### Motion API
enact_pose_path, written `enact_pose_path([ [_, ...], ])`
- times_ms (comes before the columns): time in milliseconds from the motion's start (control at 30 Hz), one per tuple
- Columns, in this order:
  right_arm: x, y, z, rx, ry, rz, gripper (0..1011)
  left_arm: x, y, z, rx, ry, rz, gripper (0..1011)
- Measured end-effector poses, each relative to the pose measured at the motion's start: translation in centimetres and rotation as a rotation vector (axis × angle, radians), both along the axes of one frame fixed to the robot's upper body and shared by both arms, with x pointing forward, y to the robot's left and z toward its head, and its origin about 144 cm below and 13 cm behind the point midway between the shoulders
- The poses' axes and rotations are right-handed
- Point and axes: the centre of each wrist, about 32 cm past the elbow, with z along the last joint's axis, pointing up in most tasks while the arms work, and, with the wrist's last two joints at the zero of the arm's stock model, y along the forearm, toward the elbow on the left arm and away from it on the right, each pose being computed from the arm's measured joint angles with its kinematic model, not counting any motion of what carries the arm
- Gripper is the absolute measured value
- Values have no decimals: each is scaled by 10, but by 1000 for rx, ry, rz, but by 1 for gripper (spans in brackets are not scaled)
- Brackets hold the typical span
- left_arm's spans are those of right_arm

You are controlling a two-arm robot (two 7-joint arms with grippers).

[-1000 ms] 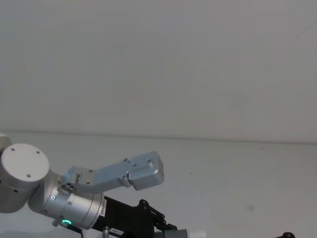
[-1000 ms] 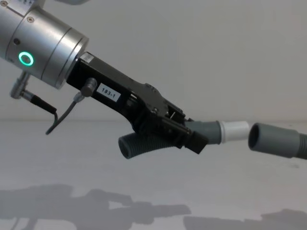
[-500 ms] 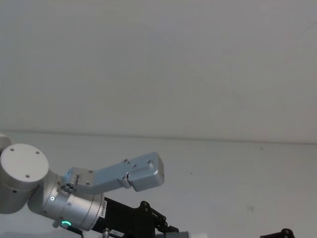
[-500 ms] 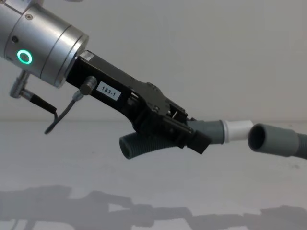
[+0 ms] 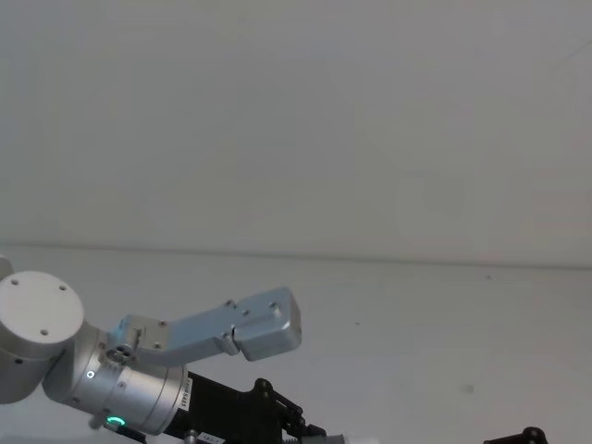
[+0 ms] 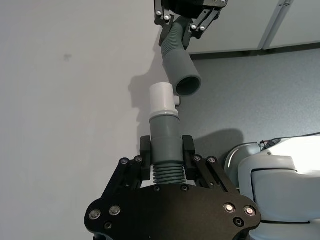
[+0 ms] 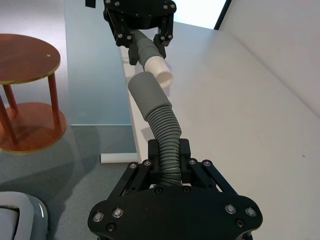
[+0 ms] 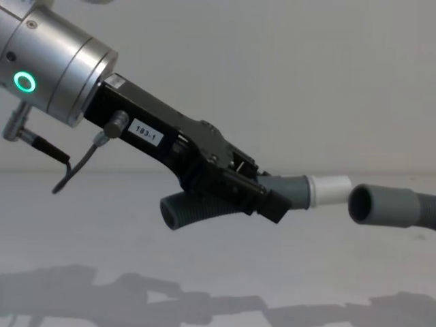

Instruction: Use both hands to pick up one end of the pipe from the table, align the ends, and insert them.

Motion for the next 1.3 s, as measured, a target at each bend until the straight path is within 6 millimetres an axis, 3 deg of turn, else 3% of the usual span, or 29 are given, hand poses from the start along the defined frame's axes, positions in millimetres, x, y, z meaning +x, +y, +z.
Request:
enact_pose_path([
  [1300,-7,3,-2,-17,-19,33,204,-13,8,1,8,-33,66,327],
])
